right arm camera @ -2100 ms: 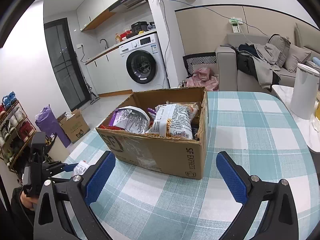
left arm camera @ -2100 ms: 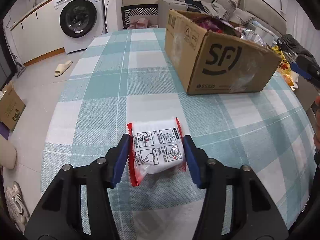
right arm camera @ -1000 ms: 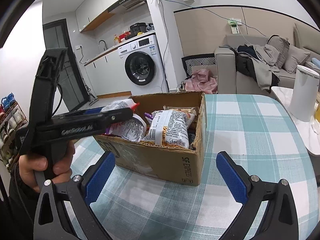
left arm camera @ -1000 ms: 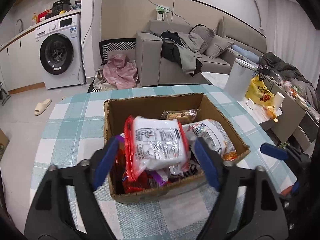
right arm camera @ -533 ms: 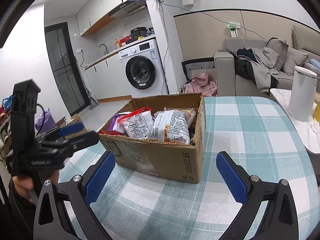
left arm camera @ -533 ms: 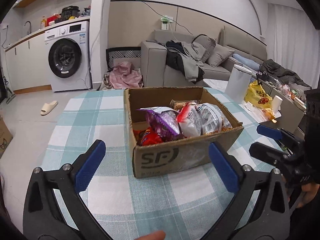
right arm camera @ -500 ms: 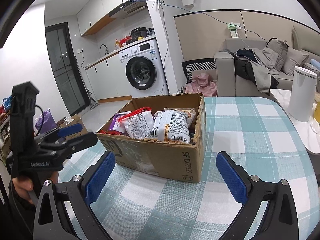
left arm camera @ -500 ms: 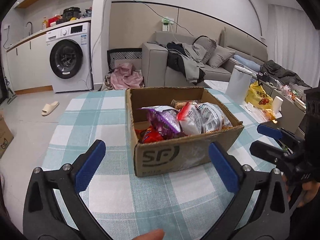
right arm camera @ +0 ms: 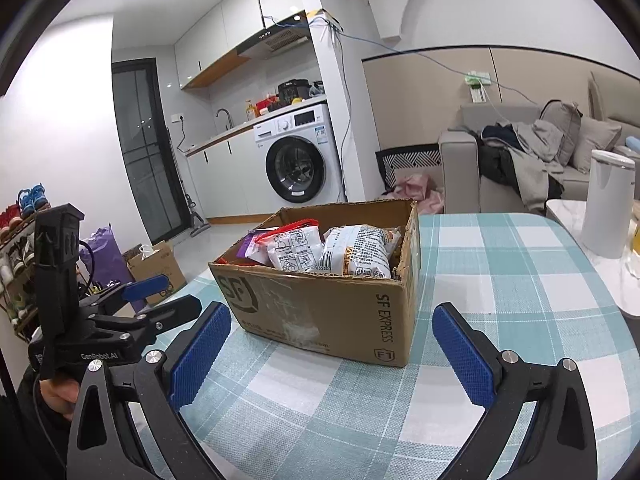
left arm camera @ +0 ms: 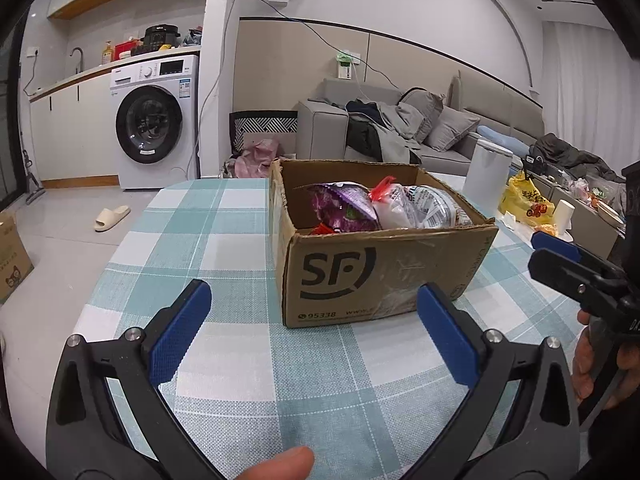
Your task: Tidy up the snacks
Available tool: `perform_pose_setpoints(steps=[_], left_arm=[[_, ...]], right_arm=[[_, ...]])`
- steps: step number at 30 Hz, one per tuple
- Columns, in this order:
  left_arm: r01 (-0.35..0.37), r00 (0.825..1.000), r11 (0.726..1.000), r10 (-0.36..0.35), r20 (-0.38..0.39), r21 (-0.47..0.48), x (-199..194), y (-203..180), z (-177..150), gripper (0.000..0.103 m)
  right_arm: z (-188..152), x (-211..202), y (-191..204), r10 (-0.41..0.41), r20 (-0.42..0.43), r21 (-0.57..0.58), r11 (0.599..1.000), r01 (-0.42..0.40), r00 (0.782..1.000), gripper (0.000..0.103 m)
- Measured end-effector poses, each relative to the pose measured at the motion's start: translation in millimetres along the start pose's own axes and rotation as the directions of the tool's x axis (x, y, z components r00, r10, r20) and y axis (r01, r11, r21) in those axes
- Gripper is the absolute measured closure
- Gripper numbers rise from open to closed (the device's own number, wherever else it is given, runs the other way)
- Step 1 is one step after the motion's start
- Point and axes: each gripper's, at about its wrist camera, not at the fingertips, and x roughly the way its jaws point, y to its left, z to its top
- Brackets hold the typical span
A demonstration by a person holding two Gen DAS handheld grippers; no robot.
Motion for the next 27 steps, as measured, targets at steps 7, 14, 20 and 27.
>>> perform_pose_setpoints(steps=[7,14,20,27], left_arm=[[-0.025,0.999,1.0,0.024,0.042,0.017,2.6,0.1,-6.7,0.001],[-0.019,0.998,0.999,0.017,0.065,0.032,-1.5,-3.5,-6.6,0.001],[-0.02,0.998,0.999,0.018,0.065,0.035,-1.0,-4.0,-6.5,0.001],[-0.018,0.998,0.999,0.016,0.061,0.029,-1.2,-4.0,-7.3,0.001]], right_arm=[[-5.0,-6.3,3.6,-0.032,0.065,-0.042,0.999,0.034,0.997,0.0],[-8.8,-5.3,4.2,-0.062,0.085,-0.066,0.996,0.068,0.994,0.0],[-6.6,-7.1,5.5,-0.051,0.096,-0.078,0.995,0.059,0.994,0.0],[-9.6,-9.1,7.5,-0.057,0.1,-0.093,0.993,0.066,0.993,0.0]])
